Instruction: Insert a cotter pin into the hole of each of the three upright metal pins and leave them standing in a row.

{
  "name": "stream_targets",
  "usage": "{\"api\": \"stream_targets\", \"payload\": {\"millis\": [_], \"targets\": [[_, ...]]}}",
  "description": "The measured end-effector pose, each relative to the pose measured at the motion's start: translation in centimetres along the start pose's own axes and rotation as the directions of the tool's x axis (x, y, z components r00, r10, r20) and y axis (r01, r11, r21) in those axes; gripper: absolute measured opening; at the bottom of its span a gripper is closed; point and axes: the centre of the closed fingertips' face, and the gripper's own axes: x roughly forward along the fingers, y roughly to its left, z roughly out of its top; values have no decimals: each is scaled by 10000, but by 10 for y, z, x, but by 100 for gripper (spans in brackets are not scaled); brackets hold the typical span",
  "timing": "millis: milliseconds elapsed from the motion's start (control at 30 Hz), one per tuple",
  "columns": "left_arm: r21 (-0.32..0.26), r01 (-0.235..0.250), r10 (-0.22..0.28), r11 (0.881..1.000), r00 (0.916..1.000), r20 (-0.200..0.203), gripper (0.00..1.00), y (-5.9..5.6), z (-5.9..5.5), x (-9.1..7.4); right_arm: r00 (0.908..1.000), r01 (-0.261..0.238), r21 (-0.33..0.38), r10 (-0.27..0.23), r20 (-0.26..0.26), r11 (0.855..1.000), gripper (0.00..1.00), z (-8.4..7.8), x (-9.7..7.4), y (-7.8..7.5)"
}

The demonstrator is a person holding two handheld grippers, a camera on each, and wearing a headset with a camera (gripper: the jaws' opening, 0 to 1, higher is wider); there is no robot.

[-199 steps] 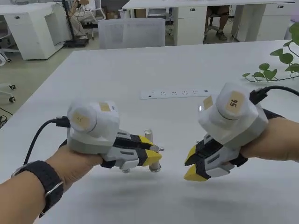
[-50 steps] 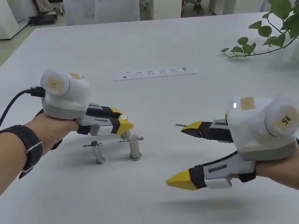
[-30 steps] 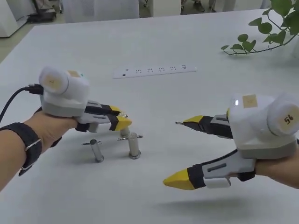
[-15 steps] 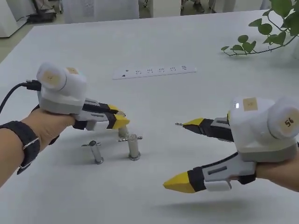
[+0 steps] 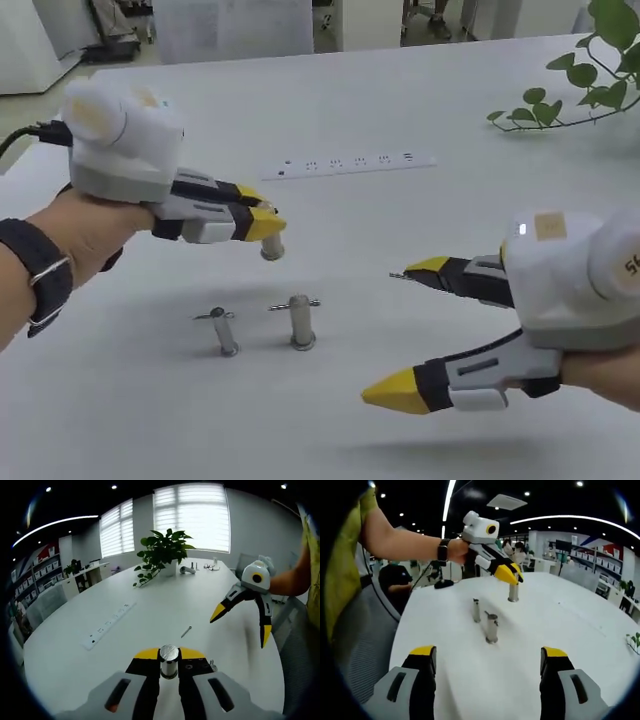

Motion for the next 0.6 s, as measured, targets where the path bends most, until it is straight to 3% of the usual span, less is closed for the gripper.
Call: {"api": "stream_targets", "payload": {"millis": [267, 367, 600], "targets": [[456, 268, -278, 9986, 9994, 219, 10, -26, 23, -26, 10000, 43, -91, -42, 90, 9999, 87, 4, -7, 4], [598, 521, -537, 9969, 9982, 262, 10, -44, 27, -36, 9999, 66, -142, -64, 108, 9999, 87, 6, -10, 6], [582, 1126, -1143, 9919, 9931, 259, 10, -87, 20, -50, 9998, 139, -243, -135, 175, 9996, 86, 12, -17, 10]]}}
